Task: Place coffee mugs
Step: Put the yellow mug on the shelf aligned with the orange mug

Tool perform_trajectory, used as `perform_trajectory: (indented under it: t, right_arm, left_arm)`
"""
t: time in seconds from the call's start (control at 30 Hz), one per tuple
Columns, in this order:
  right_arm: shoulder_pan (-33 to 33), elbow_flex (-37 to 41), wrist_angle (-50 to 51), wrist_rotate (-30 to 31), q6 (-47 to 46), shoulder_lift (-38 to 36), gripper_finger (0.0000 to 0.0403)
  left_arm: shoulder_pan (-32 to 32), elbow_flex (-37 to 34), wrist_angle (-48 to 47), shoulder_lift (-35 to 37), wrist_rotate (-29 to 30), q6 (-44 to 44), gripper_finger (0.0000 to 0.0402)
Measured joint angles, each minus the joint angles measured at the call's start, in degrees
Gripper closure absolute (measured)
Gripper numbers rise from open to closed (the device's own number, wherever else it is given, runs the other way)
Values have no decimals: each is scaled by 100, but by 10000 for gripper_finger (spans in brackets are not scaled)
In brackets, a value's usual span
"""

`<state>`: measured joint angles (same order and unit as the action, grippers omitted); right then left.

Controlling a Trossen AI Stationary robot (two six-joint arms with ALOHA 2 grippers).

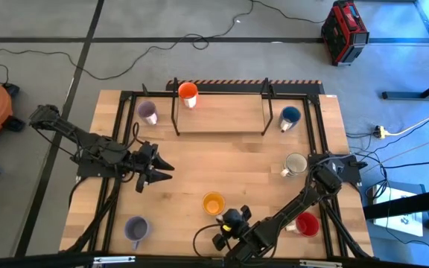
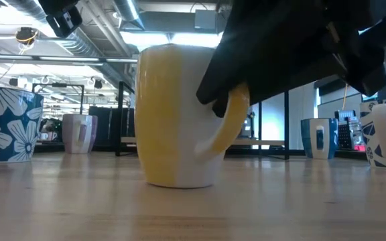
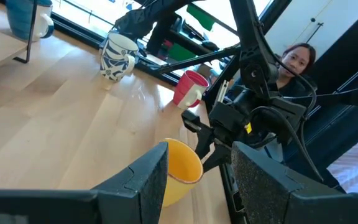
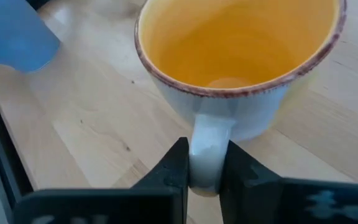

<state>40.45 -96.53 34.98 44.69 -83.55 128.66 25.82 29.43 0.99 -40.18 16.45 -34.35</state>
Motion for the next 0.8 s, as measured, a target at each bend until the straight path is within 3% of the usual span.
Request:
perform_trajectory:
  t: [0.63, 0.8]
  right_arm:
    - [-51, -146, 47, 83, 105, -4, 368]
    - [-232, -146, -96, 259, 170, -118, 368]
  left_arm:
    - [-2, -2, -2, 22, -130, 39, 230]
    - [-2, 44, -105, 236, -572, 41, 230]
